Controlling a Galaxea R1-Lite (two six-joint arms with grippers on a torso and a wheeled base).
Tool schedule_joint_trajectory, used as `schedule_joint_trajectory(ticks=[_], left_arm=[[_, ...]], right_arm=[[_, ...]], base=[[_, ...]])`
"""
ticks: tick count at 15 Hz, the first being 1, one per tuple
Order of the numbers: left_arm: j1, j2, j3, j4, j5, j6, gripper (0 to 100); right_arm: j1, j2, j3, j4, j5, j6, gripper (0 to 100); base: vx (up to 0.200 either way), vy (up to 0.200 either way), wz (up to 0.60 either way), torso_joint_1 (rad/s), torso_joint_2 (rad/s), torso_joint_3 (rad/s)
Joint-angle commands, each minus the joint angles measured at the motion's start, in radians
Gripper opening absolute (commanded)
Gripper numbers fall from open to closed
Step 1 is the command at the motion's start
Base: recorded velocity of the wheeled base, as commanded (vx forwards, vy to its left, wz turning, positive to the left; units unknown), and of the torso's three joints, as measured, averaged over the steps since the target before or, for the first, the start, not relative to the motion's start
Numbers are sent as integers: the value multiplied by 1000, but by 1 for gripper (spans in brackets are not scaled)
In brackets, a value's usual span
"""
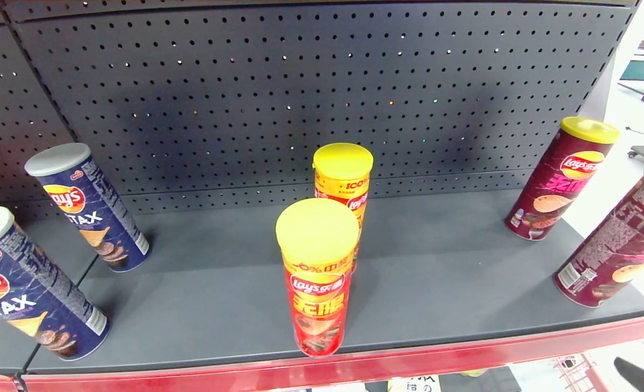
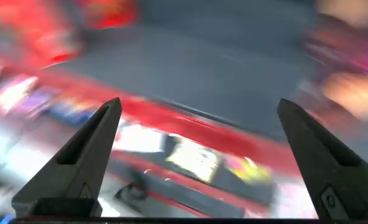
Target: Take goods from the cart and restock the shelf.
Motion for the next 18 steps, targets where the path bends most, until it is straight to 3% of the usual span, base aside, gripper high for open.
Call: schedule_joint_trajectory(ticks=[1,2,4,5,7,8,10,13,18], left_arm=[[289,-198,32,103,32,-43,100],[347,-264,62,138,29,-35,100],[342,-259,95,80,16,-61,100],[342,-259,117,40,7,-63,100],[342,-259,302,-363,-120,-111,100],[342,-258,319,-406,-120,-85,100],[342,-258,324,-411,-115,-85,100],[342,-258,329,-413,-23,-5,100],[342,-259,330,-416,-19,-9,100]], right_arm=[[-203,-184,69,65,-69,40,100],[-253,-238,108,86,-72,40,100],[-338,-387,204,113,-56,39,100],[-340,-423,225,113,-46,37,100],[-334,-488,335,19,71,13,100],[-334,-488,339,14,77,14,100],[-335,-488,339,14,79,30,100],[-335,-488,337,14,79,30,100],[-335,-488,337,14,76,27,100]], base=[[0,0,0,0,0,0],[0,0,0,0,0,0],[0,0,0,0,0,0],[0,0,0,0,0,0],[0,0,0,0,0,0],[0,0,0,0,0,0],[0,0,0,0,0,0],[0,0,0,0,0,0],[0,0,0,0,0,0]])
